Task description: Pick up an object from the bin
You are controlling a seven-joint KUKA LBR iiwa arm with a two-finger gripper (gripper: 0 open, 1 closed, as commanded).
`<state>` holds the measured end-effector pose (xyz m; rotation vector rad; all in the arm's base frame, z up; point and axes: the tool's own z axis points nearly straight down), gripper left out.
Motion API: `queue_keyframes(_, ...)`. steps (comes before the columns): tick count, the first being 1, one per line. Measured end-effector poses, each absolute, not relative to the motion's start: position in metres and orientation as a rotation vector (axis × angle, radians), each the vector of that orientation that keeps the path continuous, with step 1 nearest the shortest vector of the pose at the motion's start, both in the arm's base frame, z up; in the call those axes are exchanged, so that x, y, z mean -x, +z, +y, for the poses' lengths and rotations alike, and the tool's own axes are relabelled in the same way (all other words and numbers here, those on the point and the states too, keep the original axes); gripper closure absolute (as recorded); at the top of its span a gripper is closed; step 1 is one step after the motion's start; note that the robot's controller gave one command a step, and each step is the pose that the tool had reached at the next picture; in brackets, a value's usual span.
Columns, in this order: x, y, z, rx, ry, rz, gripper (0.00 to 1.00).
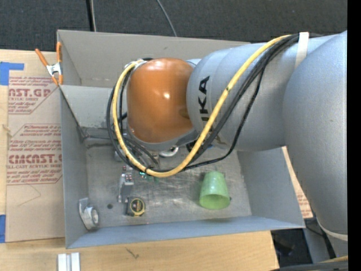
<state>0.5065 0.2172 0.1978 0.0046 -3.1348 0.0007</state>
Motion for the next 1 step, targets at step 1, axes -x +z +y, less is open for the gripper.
queue_keyframes(1,-0.5205,0.0995,0.1035,-0.748,0.002,-3.047,0.00)
